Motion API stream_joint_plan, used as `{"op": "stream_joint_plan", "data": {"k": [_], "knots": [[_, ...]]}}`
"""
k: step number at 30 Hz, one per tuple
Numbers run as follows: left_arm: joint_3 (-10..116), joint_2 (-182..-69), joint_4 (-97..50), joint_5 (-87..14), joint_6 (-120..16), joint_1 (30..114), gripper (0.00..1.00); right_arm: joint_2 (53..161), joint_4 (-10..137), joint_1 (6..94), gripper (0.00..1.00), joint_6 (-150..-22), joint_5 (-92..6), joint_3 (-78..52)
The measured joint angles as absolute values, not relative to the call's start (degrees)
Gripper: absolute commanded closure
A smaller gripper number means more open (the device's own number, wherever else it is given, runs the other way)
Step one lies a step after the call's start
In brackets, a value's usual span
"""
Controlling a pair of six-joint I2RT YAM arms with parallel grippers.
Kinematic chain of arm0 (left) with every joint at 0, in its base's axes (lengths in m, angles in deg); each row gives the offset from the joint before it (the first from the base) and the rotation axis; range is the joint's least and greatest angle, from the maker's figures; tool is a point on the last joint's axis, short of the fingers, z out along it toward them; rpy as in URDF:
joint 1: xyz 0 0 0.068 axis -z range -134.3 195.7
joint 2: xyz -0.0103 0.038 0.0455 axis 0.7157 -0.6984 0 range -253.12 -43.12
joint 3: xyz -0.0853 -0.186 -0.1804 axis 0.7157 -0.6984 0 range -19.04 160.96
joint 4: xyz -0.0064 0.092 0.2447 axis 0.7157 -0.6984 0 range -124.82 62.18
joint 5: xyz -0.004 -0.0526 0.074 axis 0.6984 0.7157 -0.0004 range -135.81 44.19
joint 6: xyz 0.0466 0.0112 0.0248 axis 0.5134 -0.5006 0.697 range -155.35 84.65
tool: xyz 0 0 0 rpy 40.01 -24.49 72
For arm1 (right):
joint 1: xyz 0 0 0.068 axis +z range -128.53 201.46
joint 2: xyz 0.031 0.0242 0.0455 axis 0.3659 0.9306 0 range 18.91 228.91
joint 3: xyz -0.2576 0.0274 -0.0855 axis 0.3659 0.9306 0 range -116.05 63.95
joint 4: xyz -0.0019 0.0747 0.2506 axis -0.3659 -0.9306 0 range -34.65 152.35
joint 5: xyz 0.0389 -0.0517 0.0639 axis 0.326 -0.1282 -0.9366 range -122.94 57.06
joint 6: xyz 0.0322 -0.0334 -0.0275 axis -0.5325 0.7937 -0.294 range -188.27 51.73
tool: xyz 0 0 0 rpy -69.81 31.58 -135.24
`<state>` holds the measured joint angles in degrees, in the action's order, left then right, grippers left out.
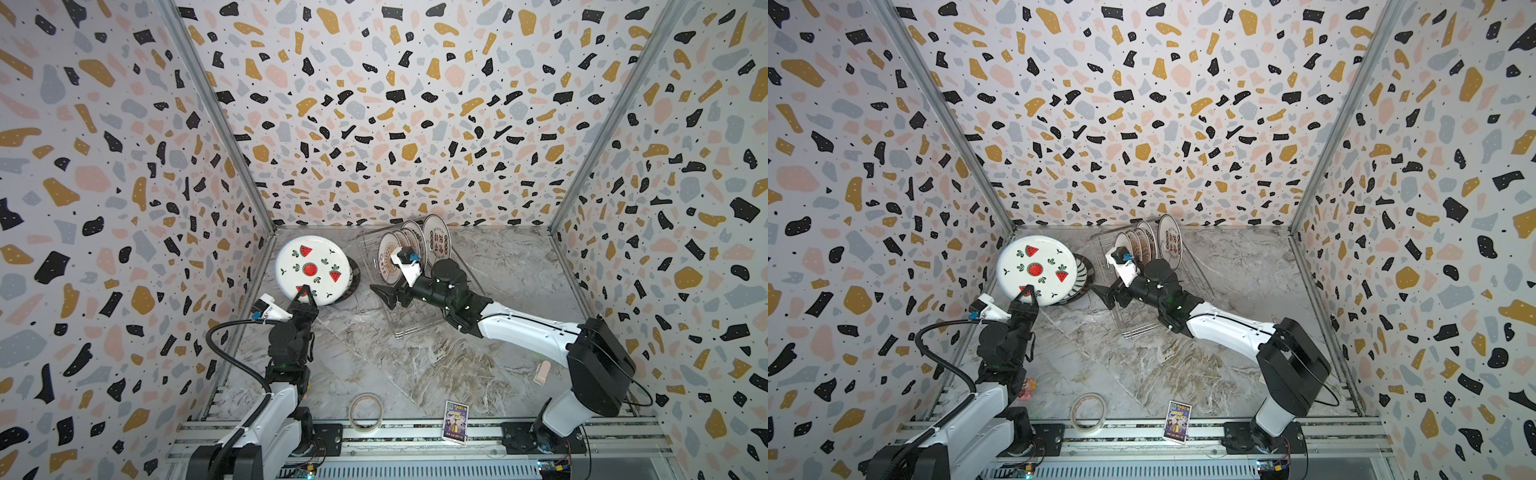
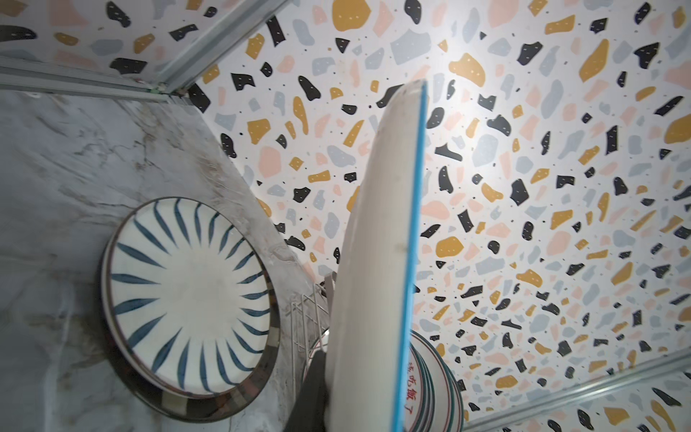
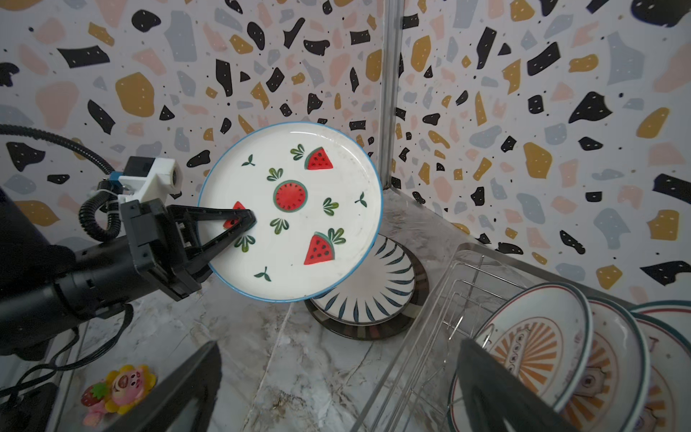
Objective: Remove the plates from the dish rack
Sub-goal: 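Lower the watermelon plate onto the blue-striped plate with the left gripper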
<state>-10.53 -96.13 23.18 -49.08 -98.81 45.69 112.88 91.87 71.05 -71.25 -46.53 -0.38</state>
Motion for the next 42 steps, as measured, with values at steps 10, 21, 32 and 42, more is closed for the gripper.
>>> {"op": "stream_joint_plan", "data": {"k": [10,21,32,42], "knots": [[-9.89,-104.13,19.77,-56.05,-100.45,45.38,0.99,118.48,90.03,72.32,0.01,-69.37,-47.66,-3.31],[-5.30,-115.10,19.58,-58.72,-100.45,45.36,1.00,123.77,89.71,72.49,0.01,-69.22,-48.82,-7.60],[-1.00,-123.69,20.49,-59.00,-99.62,45.38,1.00,127.18,89.10,72.49,0.01,-69.22,-48.91,-10.37],[2.89,-129.42,21.41,-58.74,-99.23,45.45,1.00,127.31,88.85,72.51,0.00,-69.22,-47.92,-10.37]]}}
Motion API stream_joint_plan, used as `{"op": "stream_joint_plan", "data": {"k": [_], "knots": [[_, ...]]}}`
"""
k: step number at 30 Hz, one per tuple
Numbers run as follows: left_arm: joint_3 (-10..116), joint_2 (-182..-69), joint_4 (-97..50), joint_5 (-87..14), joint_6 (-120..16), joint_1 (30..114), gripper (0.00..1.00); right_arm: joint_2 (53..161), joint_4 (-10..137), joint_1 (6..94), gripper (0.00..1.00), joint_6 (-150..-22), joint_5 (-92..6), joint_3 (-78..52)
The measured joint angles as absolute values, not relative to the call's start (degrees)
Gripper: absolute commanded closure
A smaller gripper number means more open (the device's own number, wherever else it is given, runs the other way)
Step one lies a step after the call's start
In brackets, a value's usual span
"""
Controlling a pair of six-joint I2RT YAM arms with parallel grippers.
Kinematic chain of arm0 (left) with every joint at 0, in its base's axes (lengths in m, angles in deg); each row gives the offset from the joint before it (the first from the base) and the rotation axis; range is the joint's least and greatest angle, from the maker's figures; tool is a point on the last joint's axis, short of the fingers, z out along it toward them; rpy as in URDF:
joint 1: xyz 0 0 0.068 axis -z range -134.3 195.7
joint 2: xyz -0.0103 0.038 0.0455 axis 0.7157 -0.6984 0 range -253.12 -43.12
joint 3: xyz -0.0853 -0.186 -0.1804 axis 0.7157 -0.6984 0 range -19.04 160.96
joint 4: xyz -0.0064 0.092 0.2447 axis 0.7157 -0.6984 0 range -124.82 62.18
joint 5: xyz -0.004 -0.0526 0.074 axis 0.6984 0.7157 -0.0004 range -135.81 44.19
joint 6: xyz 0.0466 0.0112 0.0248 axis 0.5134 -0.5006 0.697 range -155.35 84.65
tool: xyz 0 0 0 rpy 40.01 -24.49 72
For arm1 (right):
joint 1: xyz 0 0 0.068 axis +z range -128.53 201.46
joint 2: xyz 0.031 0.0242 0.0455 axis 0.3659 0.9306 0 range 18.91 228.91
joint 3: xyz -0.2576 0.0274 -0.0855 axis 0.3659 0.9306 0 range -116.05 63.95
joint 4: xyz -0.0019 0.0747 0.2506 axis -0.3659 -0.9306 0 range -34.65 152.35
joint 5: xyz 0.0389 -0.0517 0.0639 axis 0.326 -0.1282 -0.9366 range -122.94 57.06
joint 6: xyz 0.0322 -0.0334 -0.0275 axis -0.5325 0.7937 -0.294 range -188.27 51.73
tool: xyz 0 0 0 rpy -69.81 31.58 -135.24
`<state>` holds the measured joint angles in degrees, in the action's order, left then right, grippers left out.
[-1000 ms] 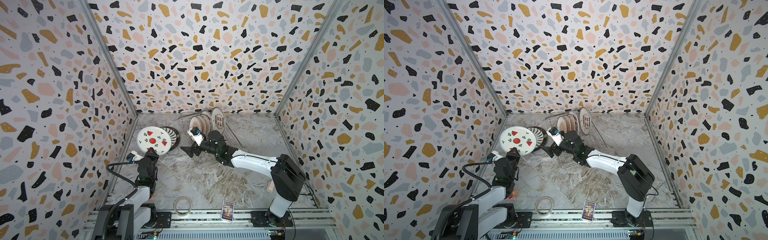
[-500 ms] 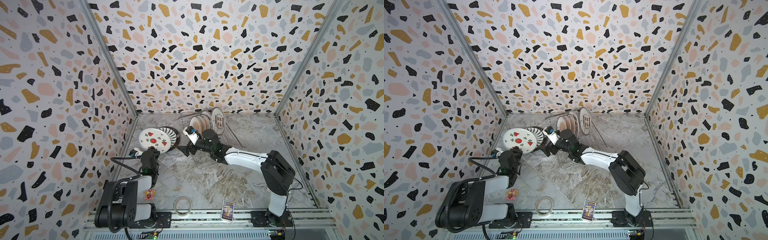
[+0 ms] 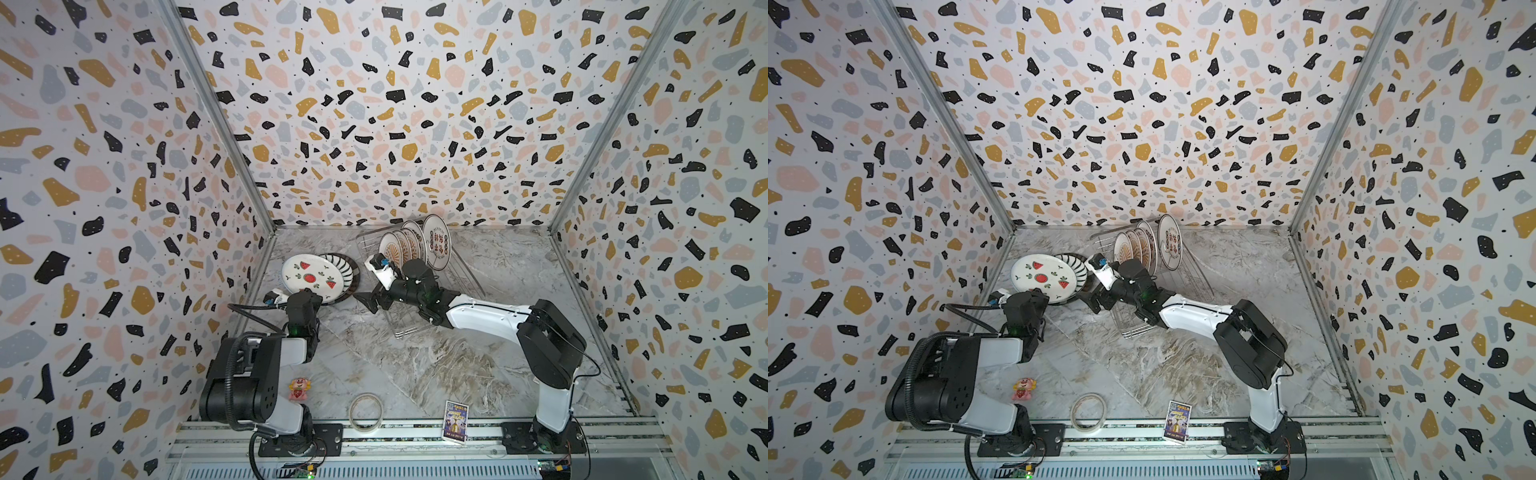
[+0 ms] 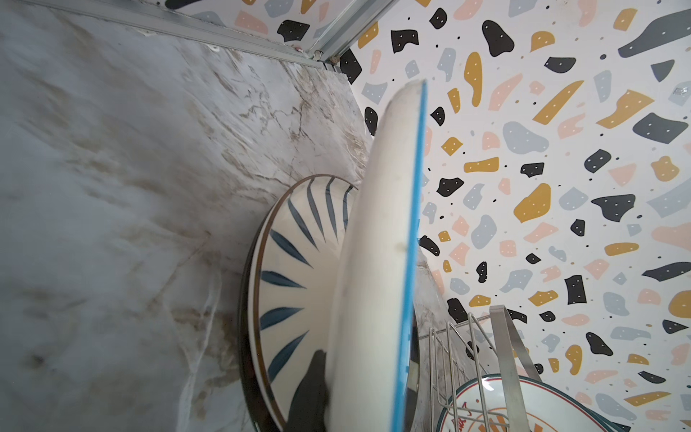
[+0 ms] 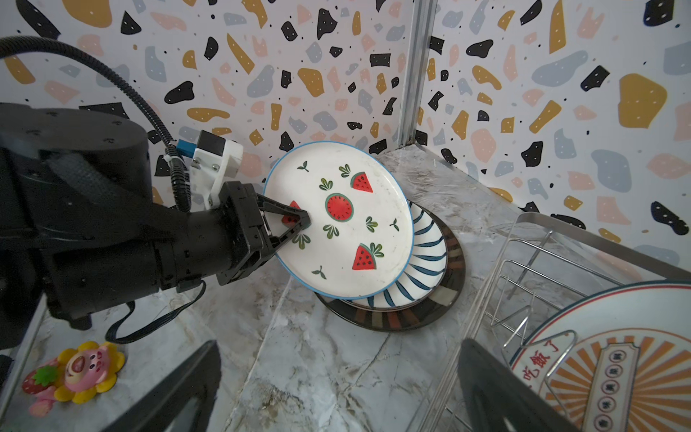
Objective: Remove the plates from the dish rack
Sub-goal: 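Lower the watermelon plate onto the blue-striped plate with the left gripper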
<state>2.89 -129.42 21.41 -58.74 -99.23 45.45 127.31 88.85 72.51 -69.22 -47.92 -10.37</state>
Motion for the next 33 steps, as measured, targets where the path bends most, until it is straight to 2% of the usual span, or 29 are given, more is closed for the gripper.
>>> {"op": "stream_joint_plan", "data": {"k": [10,14,17,23,33], "knots": [[5.78,-134.49,22.18,-57.87,-99.29,45.45,1.00,127.39,87.72,72.56,0.00,-68.56,-45.96,-10.37],[7.07,-136.98,23.93,-56.47,-99.31,45.45,0.97,127.42,87.00,72.58,0.00,-68.11,-45.11,-10.37],[7.26,-138.21,25.24,-55.46,-99.51,45.45,0.92,127.46,86.60,72.60,0.00,-67.89,-44.80,-10.37],[7.26,-138.91,27.16,-54.98,-99.53,45.49,0.71,127.81,86.32,72.60,0.00,-67.76,-44.41,-10.37],[8.29,-139.08,24.56,-57.78,-96.03,45.49,0.58,128.38,86.25,72.60,0.00,-67.73,-44.01,-11.73]]}}
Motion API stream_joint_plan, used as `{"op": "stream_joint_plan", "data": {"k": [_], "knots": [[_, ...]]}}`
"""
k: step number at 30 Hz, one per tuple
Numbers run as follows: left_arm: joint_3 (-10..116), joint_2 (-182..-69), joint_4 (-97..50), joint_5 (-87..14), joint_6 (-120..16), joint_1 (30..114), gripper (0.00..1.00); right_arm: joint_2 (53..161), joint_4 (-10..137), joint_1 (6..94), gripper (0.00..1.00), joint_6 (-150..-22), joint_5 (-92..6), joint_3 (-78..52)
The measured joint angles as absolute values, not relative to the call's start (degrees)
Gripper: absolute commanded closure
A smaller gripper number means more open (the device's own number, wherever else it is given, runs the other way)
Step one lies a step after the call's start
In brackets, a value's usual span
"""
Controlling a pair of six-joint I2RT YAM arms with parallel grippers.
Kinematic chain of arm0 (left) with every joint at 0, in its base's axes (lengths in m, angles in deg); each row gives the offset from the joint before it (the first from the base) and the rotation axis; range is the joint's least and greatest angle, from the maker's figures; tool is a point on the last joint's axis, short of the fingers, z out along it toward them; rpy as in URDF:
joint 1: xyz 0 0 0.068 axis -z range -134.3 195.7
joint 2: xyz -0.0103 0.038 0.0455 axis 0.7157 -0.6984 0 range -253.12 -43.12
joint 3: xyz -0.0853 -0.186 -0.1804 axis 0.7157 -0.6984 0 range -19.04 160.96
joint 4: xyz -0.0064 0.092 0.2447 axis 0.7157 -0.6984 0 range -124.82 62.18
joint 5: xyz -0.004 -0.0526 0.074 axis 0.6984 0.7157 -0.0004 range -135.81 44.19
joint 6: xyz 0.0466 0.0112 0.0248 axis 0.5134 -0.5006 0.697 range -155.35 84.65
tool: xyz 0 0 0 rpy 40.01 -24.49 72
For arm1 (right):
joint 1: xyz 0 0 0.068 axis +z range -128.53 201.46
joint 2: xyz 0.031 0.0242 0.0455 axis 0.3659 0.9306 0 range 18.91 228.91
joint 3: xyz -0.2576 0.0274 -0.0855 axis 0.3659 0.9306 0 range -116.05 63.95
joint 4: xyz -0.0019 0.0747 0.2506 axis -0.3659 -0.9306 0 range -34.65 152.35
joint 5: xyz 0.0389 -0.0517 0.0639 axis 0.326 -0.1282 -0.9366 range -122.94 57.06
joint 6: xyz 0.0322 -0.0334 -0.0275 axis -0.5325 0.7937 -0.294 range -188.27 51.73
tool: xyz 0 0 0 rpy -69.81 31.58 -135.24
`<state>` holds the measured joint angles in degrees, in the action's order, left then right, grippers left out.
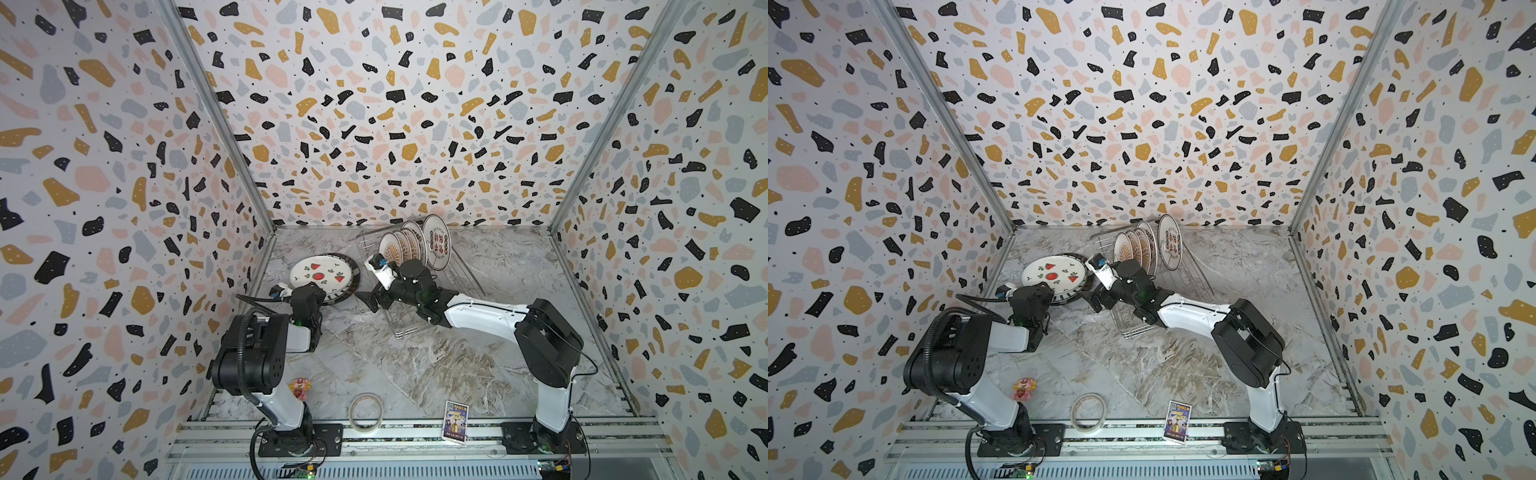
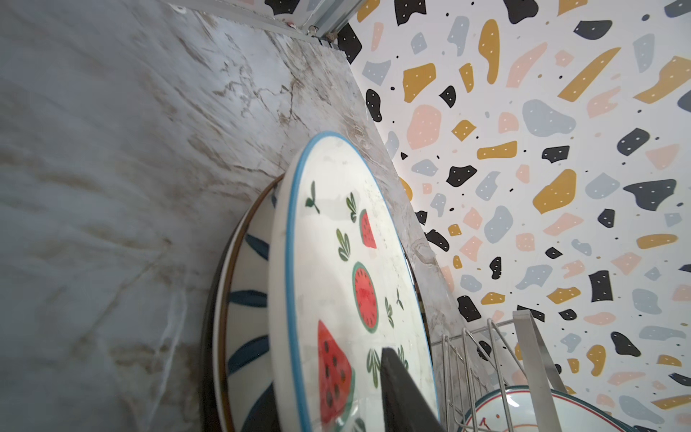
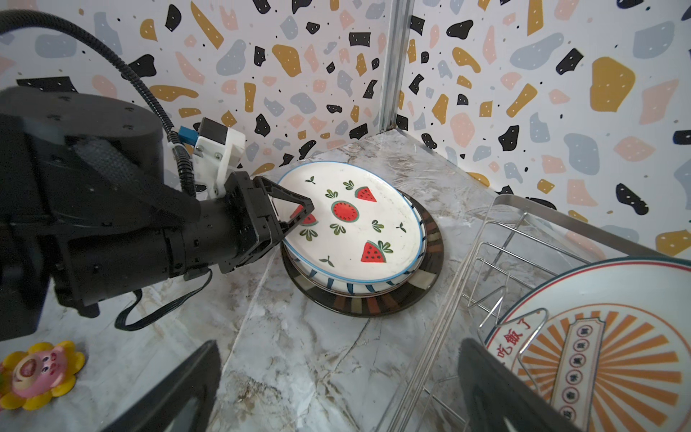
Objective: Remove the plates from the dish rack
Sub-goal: 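Lower the watermelon plate onto the blue-striped plate with the left gripper, then press the watermelon plate flat on the stack with the left gripper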
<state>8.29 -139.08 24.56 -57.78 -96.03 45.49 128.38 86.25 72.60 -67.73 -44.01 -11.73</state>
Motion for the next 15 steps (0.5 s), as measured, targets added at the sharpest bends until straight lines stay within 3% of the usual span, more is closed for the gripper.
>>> {"op": "stream_joint_plan", "data": {"k": [15], "knots": [[10.06,-140.90,21.85,-64.10,-92.67,46.83,0.55,128.90,85.44,72.60,0.00,-67.73,-44.01,-12.27]]}}
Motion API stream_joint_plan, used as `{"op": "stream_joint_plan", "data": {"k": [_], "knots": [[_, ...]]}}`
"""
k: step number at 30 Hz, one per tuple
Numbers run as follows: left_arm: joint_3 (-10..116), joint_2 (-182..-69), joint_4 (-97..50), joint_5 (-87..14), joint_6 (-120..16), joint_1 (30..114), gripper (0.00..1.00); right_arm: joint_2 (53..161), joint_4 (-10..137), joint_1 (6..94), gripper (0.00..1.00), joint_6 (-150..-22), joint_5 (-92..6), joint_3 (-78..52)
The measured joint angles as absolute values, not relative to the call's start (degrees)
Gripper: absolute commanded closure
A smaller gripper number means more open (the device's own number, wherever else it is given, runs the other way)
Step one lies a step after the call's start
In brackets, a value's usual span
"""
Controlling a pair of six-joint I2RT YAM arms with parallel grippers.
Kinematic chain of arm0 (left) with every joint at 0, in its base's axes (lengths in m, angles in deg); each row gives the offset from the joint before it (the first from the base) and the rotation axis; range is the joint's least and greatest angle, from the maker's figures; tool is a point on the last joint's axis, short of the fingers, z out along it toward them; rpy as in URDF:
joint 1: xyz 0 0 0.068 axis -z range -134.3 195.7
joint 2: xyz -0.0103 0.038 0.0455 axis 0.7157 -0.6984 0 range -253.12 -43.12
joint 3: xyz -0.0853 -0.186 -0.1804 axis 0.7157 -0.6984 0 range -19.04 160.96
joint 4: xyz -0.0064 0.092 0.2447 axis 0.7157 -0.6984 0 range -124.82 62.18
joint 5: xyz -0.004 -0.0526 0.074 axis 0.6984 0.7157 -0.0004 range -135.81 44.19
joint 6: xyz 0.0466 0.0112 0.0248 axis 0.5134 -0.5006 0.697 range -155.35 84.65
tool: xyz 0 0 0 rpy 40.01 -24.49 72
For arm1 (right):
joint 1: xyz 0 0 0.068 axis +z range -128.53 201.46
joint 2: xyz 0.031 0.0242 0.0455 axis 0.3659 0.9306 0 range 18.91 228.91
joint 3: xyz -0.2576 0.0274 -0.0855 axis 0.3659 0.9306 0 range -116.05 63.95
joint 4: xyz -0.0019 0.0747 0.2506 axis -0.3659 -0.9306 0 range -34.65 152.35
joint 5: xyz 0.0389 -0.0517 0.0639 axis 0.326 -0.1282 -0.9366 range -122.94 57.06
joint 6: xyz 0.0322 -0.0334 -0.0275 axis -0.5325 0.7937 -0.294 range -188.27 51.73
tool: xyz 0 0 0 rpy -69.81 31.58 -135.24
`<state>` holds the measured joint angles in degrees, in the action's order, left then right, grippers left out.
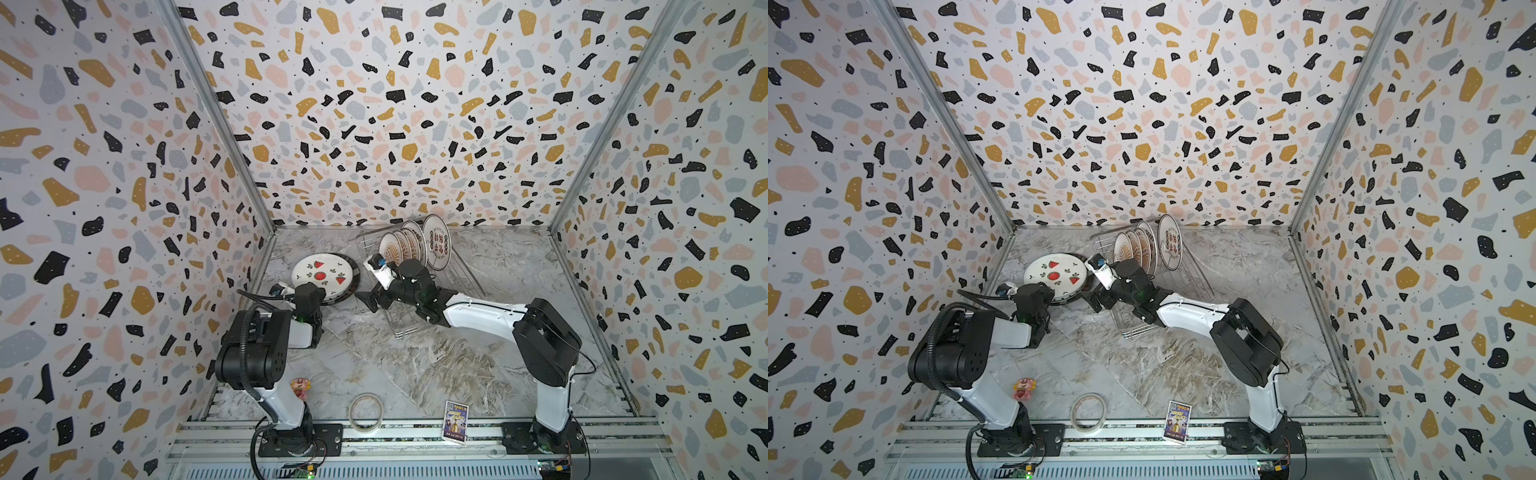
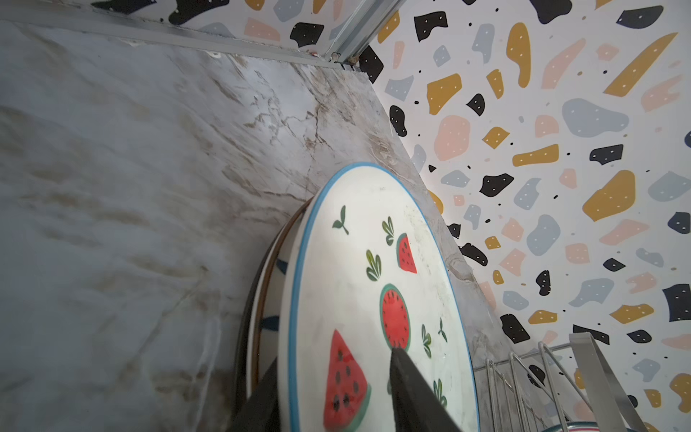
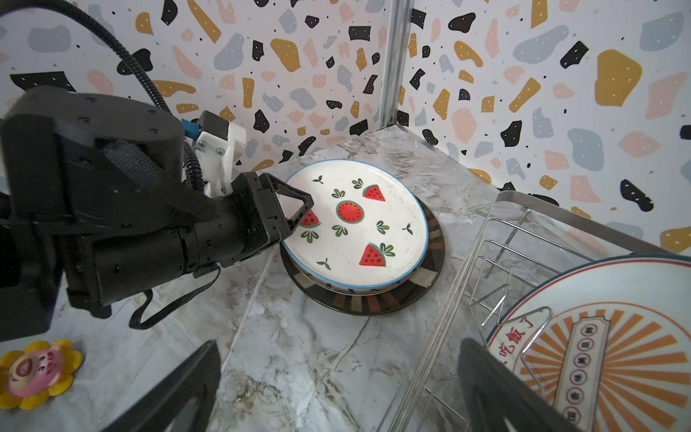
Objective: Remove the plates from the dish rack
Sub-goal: 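Press the watermelon plate flat on the stack with the left gripper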
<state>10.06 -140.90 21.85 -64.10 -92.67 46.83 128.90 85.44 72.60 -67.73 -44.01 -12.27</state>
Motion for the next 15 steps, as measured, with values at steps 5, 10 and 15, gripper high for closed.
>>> {"op": "stream_joint_plan", "data": {"k": [5,10,15], "knots": [[10.06,-140.46,20.60,-65.19,-92.52,47.88,0.55,128.90,85.20,72.60,0.00,-67.73,-43.99,-12.27],[10.06,-140.46,20.60,-65.43,-92.56,48.07,0.54,128.90,84.94,72.60,0.00,-67.73,-43.99,-12.27],[10.04,-140.41,21.26,-65.73,-93.00,48.07,0.44,128.90,84.90,72.60,0.00,-67.73,-43.97,-12.27]]}}
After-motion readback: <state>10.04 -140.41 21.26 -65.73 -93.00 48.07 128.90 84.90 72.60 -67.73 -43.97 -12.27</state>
